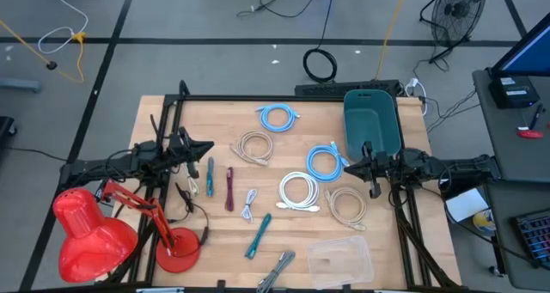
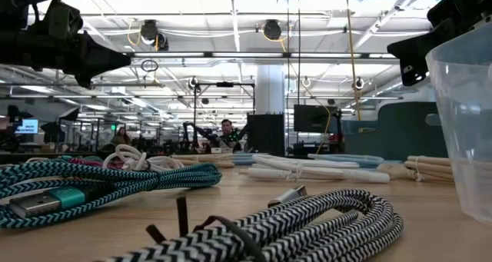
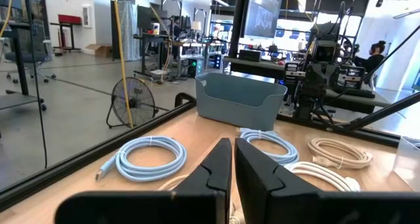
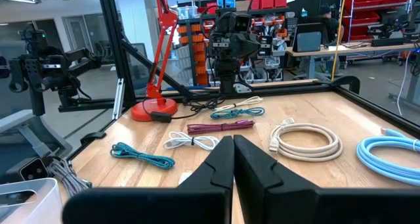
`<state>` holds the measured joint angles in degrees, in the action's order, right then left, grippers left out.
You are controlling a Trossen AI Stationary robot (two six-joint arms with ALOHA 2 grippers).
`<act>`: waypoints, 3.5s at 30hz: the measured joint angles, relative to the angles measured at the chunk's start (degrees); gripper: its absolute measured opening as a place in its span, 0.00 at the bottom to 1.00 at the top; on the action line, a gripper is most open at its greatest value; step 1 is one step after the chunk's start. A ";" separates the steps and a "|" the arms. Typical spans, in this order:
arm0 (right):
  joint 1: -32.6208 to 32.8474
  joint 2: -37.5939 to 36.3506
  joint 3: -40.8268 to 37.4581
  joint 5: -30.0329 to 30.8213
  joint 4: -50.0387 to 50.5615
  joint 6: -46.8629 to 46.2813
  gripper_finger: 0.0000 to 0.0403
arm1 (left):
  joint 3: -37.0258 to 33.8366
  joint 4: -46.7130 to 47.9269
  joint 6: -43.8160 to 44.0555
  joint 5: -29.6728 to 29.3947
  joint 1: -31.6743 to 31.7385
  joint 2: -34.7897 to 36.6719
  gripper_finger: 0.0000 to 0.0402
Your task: Pick & Place USB Port
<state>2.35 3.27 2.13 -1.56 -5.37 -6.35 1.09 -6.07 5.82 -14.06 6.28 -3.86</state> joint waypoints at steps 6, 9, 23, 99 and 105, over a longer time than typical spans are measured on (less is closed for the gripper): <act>0.02 0.01 0.01 0.01 0.00 0.00 0.00 | -0.01 0.00 0.00 0.00 -0.01 -0.02 0.05; 0.01 0.01 0.02 0.01 0.00 0.00 0.00 | -0.01 0.00 0.00 -0.01 -0.01 -0.01 0.05; 0.01 0.01 0.01 0.00 0.00 -0.01 0.00 | -0.01 0.00 0.00 0.00 -0.01 -0.02 0.05; 0.02 0.00 -0.02 22.78 -61.21 -12.49 0.00 | 6.73 -58.34 35.83 -7.35 0.07 -0.33 0.05; 0.02 0.00 -0.02 24.40 -61.56 -12.50 0.00 | 21.82 -36.60 33.42 5.92 0.07 -4.89 0.05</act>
<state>2.37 3.27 2.11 22.84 -66.93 -18.85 22.91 -42.67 39.25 -8.15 6.35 -8.74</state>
